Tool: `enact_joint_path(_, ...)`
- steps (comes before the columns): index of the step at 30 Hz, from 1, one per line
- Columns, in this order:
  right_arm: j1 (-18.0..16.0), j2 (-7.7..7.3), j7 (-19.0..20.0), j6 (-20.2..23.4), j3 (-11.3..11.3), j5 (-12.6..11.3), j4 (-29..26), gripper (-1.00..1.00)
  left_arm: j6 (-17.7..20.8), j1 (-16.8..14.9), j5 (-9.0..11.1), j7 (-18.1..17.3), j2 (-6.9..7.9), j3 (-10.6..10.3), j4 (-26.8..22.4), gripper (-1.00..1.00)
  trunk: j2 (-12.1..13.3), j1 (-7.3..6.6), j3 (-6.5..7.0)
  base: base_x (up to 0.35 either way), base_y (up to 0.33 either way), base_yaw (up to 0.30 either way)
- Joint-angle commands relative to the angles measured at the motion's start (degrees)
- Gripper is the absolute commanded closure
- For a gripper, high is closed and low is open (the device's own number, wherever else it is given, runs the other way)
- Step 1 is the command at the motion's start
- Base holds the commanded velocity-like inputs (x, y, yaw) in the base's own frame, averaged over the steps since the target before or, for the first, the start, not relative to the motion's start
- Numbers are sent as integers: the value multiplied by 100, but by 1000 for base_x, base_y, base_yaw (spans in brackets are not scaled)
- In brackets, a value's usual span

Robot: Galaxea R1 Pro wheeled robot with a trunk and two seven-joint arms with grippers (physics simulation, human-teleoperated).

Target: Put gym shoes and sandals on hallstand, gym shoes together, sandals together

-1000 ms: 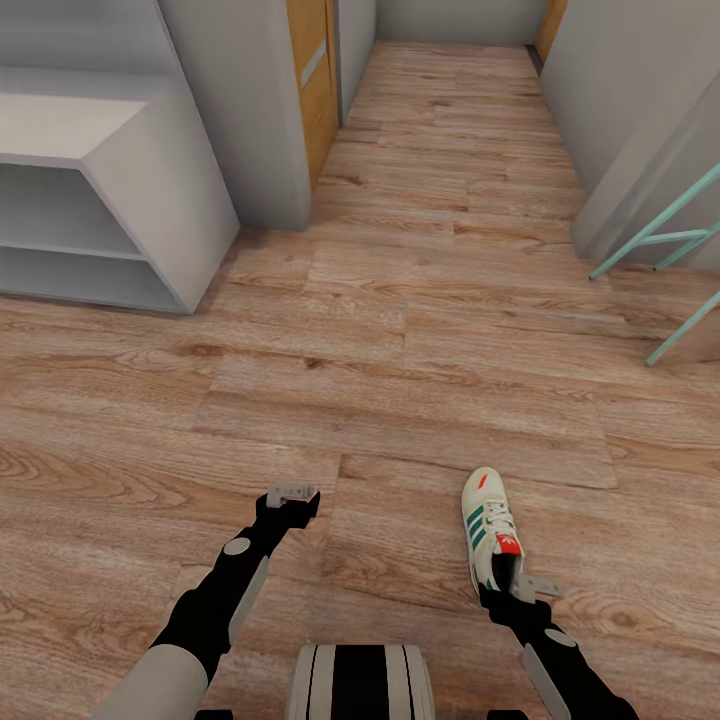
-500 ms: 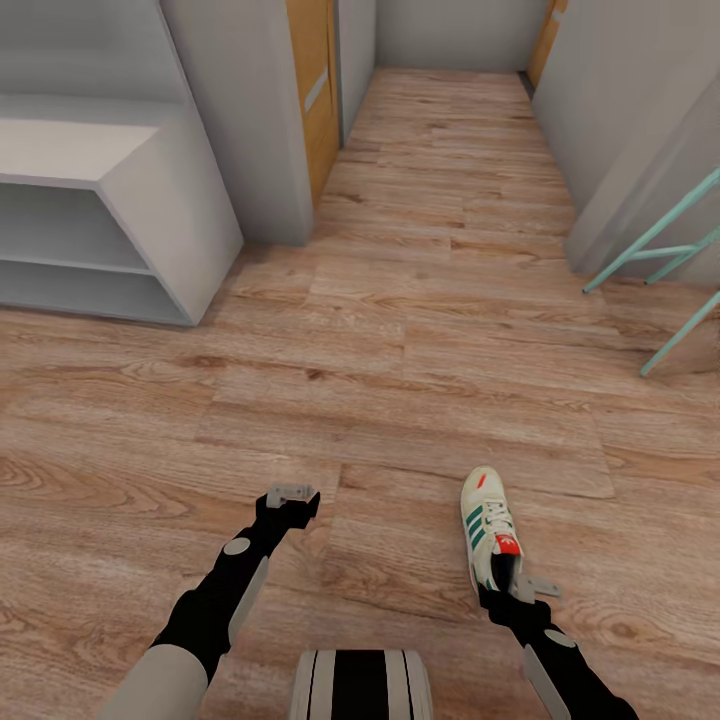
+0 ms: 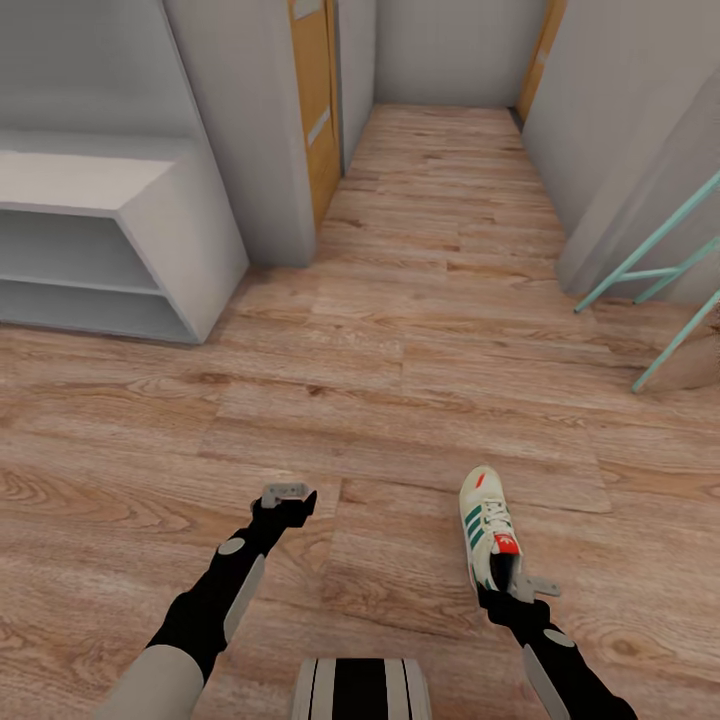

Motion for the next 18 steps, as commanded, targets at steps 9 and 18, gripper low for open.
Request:
enact_joint_path(9, 1, 6, -28, 21, 15, -57, -16, 100, -7, 605, 54, 67, 514, 51, 70, -100, 11, -24, 196, 0, 0, 0)
enact_joint_path(18, 1, -57, -27, 43, 14, 55, -78, 100, -552, 1580, 47, 92, 713, 692, 285, -100, 23, -47, 472, 0, 0, 0)
